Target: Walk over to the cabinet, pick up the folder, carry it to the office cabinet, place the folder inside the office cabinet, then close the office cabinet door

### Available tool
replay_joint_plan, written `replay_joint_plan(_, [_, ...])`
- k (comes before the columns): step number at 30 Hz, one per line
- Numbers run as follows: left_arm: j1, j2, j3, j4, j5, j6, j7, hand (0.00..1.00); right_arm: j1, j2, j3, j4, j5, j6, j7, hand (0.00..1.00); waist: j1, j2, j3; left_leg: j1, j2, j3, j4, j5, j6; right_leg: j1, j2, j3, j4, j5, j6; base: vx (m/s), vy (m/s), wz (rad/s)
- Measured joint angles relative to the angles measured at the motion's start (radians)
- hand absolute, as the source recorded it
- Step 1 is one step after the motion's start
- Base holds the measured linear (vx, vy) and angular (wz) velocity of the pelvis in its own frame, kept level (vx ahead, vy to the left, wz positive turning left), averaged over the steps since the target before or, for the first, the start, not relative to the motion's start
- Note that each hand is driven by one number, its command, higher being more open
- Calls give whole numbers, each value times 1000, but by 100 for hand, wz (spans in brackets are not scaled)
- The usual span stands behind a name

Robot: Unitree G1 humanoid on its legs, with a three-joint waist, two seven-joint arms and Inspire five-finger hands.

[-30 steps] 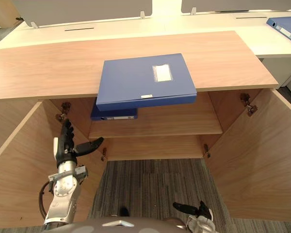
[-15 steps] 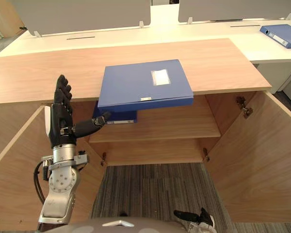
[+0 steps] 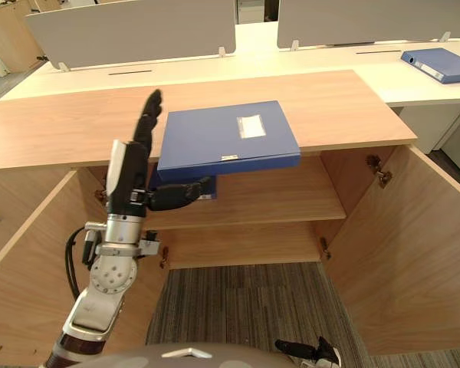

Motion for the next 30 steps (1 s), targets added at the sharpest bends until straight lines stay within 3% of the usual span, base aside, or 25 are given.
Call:
replay_joint_plan(12, [-92,79,-137,164,297,24,-13,100,-14,-6,26,16,0,4,-3,100,-35,-4,2,0,-1,0,-6,1,1,6,-1,2,-32,22,1,-43,7,-2])
replay_joint_plan(22, [-188,65,-182,288,505,93,41,100,-26,5,25,22,10,9,-7,100,-47,-26,17,-7,-5,-5,-6,1,1,8,-4,-1,-50,25,3,-11,2,0])
replay_joint_plan(30, [-229,26,-182,328,565,135,83,100,-45,10,23,24,11,10,-7,100,-51,-28,32,-7,-2,-8,-6,1,1,10,-3,0,-61,34,3,-11,-1,-1])
